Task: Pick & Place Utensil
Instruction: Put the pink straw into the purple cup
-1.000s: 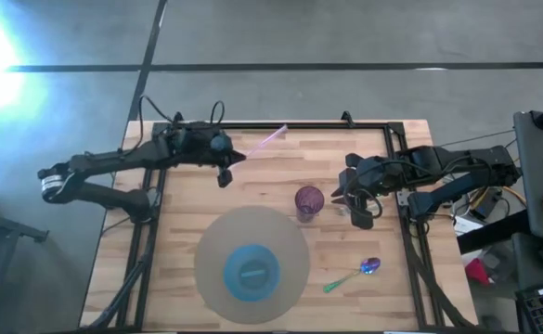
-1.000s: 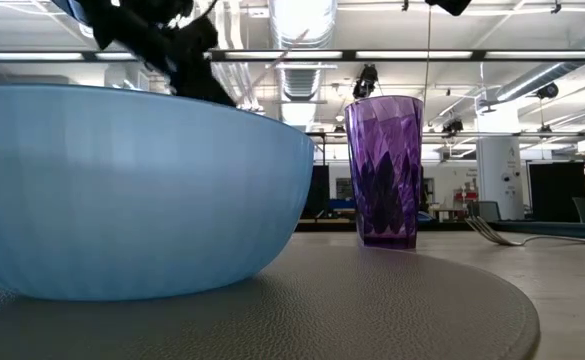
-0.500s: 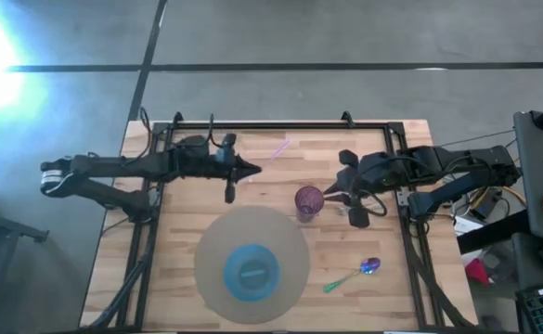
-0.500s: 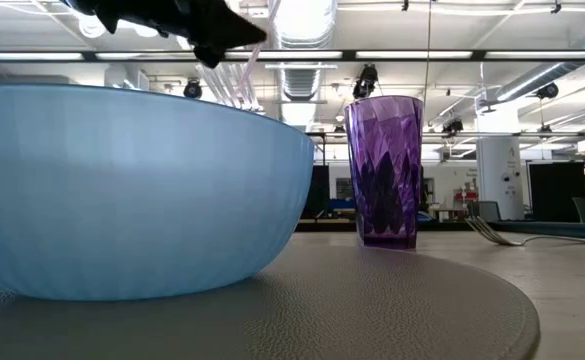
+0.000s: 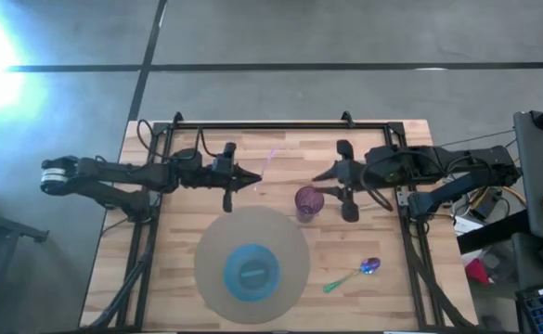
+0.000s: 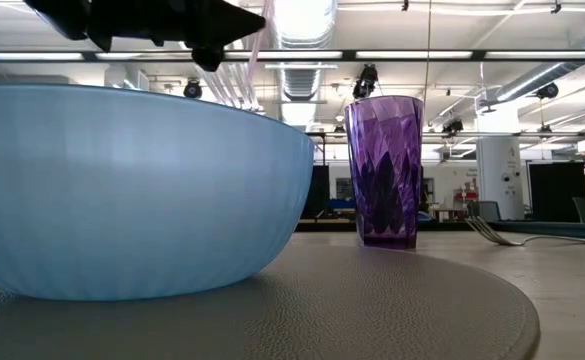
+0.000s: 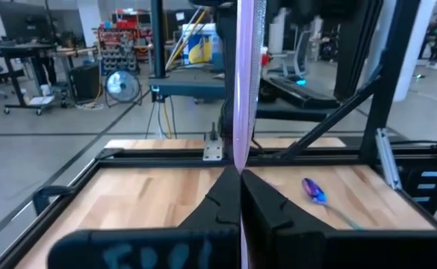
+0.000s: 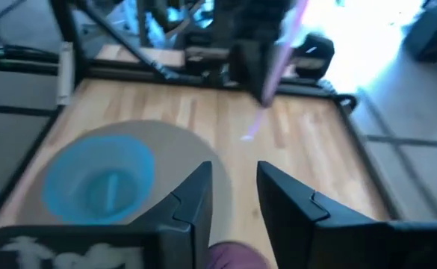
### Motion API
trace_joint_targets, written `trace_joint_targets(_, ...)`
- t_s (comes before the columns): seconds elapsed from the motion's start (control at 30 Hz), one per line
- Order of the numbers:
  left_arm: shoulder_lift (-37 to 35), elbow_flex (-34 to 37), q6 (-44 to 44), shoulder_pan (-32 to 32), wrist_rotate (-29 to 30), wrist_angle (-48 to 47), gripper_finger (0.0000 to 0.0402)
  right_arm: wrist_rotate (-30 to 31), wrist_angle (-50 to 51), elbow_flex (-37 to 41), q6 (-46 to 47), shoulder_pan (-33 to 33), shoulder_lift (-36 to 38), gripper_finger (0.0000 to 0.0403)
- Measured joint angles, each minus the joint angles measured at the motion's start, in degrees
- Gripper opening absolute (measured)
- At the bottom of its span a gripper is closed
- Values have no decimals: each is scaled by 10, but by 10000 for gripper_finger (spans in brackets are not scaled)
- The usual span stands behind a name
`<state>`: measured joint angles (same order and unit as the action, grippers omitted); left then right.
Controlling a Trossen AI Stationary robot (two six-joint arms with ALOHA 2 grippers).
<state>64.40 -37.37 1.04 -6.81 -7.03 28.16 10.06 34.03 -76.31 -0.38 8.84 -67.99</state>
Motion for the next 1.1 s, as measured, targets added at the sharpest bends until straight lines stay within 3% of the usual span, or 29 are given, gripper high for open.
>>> trace_joint_targets(0.2, 2, 11, 0, 18, 1, 20, 0, 62, -36, 0, -37, 0, -4, 146)
trace_joint_targets(0.47, 81, -4, 2, 21, 3, 73, 0, 65, -114, 0, -69, 0, -4, 184)
trace_joint_targets(0.83, 179, -75, 9, 24, -18, 86, 0, 65, -122, 3, -78, 0, -4, 189)
trace_joint_targets(1.1, 210, -100, 20, 24, -22, 85, 0, 65, -126, 4, -78, 0, -4, 189)
